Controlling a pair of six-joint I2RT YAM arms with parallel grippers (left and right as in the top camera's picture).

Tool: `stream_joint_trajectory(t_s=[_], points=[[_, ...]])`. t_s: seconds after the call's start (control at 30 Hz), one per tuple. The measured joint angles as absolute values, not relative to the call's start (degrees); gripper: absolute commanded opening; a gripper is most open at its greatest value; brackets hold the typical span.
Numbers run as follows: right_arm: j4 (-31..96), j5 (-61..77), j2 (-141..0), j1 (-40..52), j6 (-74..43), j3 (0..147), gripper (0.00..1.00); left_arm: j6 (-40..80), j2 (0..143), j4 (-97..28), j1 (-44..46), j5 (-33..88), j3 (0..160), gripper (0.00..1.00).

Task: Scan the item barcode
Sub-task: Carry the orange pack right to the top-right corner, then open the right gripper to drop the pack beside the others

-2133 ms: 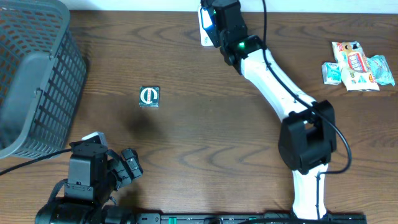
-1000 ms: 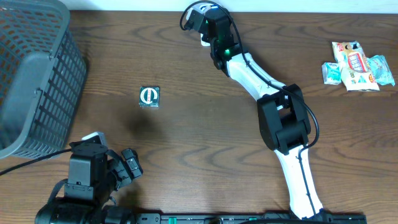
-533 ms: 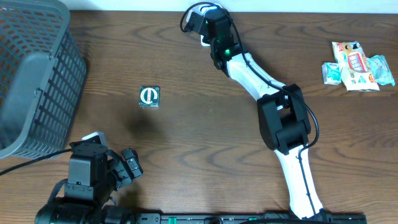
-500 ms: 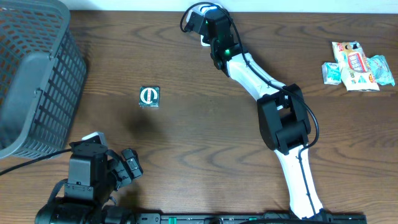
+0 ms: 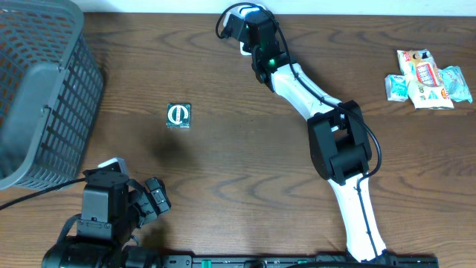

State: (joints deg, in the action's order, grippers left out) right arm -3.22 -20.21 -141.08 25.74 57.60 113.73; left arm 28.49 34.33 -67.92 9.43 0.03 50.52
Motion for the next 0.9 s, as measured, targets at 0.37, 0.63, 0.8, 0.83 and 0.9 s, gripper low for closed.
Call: stream_joint_trajectory(t_s=[0.37, 0.63, 0.8, 0.83, 0.9], points=[[-2.8, -29.2, -141.1, 25.6, 53.5, 113.8, 0.01, 28.5, 34.3, -67.9, 9.4, 0.0, 50.5, 0.98], [13.7, -32.9, -139.2, 22.3, 41.1, 113.8, 0.01, 28.5, 34.3, -67.9, 9.4, 0.0, 50.5, 0.98], [22.8, -32.9, -133.0, 18.1, 32.8, 113.9, 0.01, 28.5, 34.3, -67.9, 9.4, 0.0, 50.5, 0.97], [25.8, -32.9, -131.3, 17.0, 30.4, 113.9, 0.01, 28.5, 34.3, -67.9, 9.4, 0.0, 50.5, 0.98], [30.4, -33.1, -128.6, 14.7, 26.0, 114.0, 0.01, 28.5, 34.3, -67.9, 9.4, 0.0, 50.5, 0.97]])
